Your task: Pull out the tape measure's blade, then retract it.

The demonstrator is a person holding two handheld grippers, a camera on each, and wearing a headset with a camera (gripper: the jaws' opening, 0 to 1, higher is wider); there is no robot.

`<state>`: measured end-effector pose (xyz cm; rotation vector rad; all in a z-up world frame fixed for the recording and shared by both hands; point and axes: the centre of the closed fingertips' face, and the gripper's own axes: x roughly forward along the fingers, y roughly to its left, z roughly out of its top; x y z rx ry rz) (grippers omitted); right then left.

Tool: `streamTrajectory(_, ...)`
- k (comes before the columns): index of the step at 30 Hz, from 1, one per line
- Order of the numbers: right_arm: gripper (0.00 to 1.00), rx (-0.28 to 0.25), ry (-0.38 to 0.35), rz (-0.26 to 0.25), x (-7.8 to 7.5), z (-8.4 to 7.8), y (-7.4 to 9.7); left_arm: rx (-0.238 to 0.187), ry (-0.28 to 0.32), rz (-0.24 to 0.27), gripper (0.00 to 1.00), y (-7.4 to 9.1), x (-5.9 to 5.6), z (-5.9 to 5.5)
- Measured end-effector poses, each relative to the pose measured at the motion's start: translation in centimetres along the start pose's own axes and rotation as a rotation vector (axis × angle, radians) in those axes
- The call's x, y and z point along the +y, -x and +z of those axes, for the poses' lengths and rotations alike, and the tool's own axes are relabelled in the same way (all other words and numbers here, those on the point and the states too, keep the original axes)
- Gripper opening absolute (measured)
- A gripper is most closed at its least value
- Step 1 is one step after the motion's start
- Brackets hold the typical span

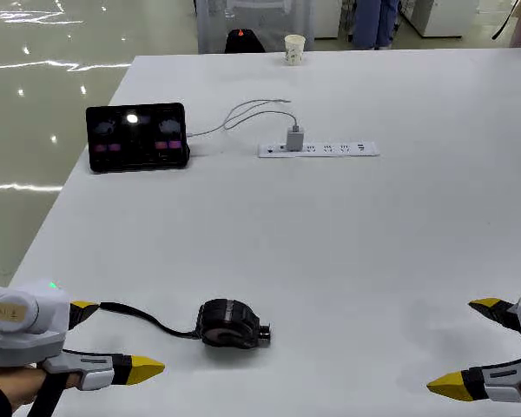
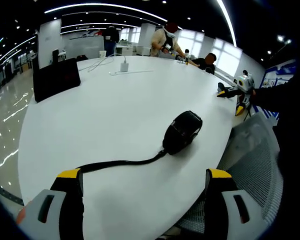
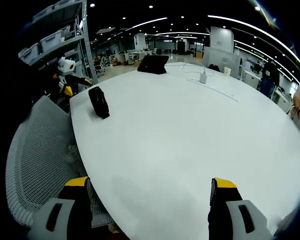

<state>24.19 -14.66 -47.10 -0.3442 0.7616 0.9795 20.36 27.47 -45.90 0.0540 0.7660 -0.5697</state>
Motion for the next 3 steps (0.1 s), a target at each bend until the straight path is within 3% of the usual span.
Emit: streamTrajectory(3, 0.99, 0.002, 0.003, 0.000, -0.02, 0.00, 0.04, -0.002, -0.002, 0.002, 0.99, 0.05, 0.15, 0.14)
